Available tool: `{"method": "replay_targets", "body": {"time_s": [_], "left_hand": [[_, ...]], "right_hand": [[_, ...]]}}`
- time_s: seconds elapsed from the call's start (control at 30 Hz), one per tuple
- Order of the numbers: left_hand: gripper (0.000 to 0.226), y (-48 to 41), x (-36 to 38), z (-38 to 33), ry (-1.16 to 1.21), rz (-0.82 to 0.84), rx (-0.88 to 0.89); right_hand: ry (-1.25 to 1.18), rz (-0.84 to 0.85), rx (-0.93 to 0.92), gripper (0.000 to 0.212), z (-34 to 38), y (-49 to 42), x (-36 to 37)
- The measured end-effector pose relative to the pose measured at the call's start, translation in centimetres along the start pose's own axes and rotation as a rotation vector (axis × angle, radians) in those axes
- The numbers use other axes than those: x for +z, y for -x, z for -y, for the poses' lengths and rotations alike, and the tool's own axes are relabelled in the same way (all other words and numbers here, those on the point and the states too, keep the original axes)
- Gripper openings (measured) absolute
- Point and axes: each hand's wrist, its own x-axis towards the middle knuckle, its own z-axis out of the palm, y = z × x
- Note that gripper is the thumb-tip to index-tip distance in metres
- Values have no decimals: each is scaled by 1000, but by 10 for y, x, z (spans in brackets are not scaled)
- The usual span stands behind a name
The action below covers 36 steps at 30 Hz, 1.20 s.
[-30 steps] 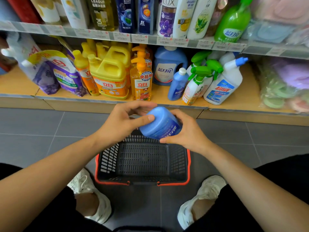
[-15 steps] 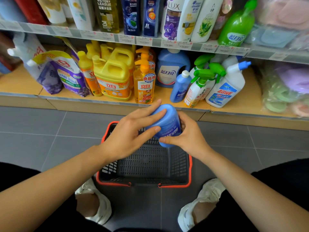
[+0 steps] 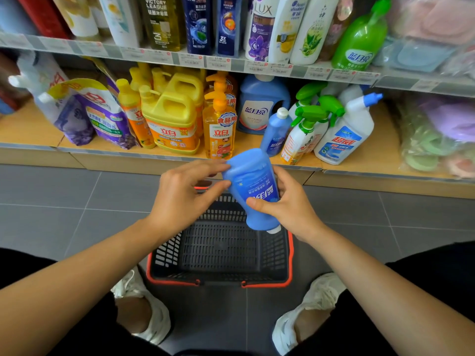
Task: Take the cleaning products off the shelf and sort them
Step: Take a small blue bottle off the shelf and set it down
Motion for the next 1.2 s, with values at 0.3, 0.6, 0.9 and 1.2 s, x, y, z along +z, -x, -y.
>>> {"method": "replay_targets", "body": {"time_s": [0.3,0.6,0.9,1.2], "left_hand": [[57,-13,13,-5,645,276,-392],[45,-17,16,-4,677,211,-562],[36,-19,15,0,672,222,-540],[57,9,32,13,791,637,-770]], "right_hand": [[-335,137,178,52,-2,-2,5],[-125,101,155,68,3,7,22],[-368,182,338,62,5,3,8],[-687,209,250,87,10,-4,-4]]}}
